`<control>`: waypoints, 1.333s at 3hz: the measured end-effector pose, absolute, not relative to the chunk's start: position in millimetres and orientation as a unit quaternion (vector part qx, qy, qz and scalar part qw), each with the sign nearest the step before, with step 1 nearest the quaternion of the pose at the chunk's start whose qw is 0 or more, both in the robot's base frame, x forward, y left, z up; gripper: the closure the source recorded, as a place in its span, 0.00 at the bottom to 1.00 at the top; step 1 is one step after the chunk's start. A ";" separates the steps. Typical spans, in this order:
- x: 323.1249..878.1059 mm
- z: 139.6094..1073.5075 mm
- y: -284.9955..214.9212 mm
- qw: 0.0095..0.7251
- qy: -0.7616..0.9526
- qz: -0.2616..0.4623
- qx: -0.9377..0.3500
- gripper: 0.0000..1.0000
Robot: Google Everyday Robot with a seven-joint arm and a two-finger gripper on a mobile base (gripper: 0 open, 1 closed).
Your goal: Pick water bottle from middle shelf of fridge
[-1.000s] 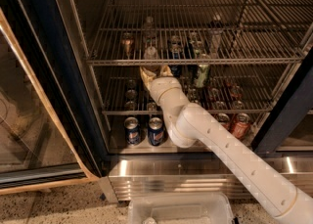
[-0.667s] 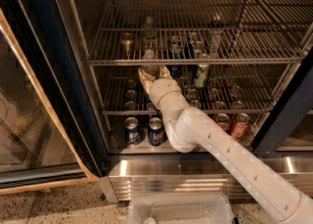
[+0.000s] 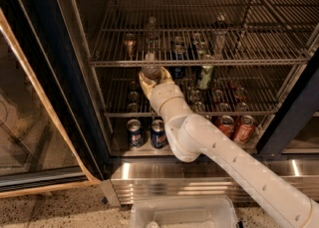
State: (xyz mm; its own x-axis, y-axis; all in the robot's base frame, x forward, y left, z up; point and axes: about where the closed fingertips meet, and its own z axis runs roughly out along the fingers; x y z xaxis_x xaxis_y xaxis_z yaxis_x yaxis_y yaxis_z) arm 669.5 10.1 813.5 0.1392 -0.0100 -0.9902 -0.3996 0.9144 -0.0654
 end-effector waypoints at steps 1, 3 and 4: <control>642.4 825.9 12.4 0.744 0.634 0.126 -0.166 1.00; 634.0 823.2 3.9 0.733 0.652 0.115 -0.156 1.00; 628.1 819.4 -3.5 0.724 0.666 0.092 -0.154 1.00</control>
Offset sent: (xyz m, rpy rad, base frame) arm -0.0434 0.0015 0.0188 -0.0223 -0.0379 -0.0013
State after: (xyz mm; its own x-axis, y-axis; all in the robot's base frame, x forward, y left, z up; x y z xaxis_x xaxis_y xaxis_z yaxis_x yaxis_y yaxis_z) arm 628.1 -3.5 819.4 0.0961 -0.0715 -0.9928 -0.3385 0.9356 -0.1001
